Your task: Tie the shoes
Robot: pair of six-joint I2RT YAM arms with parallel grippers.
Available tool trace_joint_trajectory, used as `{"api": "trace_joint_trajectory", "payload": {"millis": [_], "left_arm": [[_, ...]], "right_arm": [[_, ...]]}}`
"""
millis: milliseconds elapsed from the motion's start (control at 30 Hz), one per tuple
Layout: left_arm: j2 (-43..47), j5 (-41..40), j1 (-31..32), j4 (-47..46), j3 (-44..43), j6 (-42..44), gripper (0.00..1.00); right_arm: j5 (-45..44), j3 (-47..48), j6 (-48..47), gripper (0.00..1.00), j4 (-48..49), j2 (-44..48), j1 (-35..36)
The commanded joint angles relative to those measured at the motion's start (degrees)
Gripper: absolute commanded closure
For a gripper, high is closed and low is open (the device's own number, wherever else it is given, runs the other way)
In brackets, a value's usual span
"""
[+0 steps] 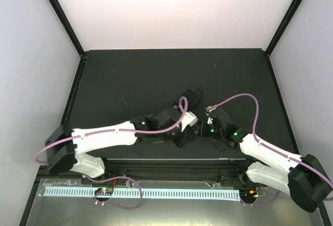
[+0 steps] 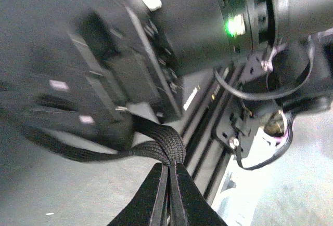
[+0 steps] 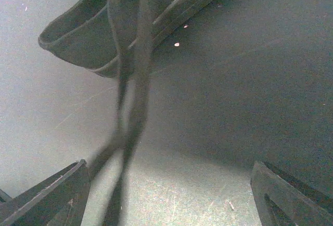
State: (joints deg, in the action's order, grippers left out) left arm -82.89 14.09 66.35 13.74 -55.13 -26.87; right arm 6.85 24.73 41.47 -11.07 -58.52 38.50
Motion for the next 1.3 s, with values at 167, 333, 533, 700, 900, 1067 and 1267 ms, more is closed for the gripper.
{"api": "trace_joint_trajectory", "payload": {"millis": [167, 333, 533, 700, 900, 1067, 1267], "left_arm": [[17.34, -5.12, -13.03, 11.65, 5.24, 5.68, 0.99], [22.94, -5.03, -20.58, 13.62, 5.63, 11.85, 0.98], [23.55, -6.66, -30.2, 14.54, 0.09, 19.54, 0.98], [24.18, -9.88, -35.77, 10.43, -1.07, 23.69, 0.98], [23.79, -10.48, -37.9, 12.07, -2.4, 27.41, 0.98], [25.33, -10.82, -37.97, 9.82, -0.12, 27.51, 0.98], [25.51, -10.77, -38.12, 10.78, 0.5, 27.65, 0.99]], "right_arm": [[-2.56, 2.27, 0.43, 0.13, -0.91, -0.54, 0.18], [-4.25, 4.47, 2.15, 0.12, 0.11, -2.4, 0.21], [-5.05, 10.91, 5.07, 0.13, 1.73, -11.1, 0.26], [-3.36, 14.61, 6.48, 0.14, 6.76, -19.74, 0.24], [-4.42, 20.4, 6.12, 0.17, 7.23, -27.52, 0.79], [-6.32, 22.51, 7.11, 0.18, 6.86, -30.81, 1.19], [-8.48, 22.72, 7.93, 0.2, 7.99, -33.47, 1.31]]}}
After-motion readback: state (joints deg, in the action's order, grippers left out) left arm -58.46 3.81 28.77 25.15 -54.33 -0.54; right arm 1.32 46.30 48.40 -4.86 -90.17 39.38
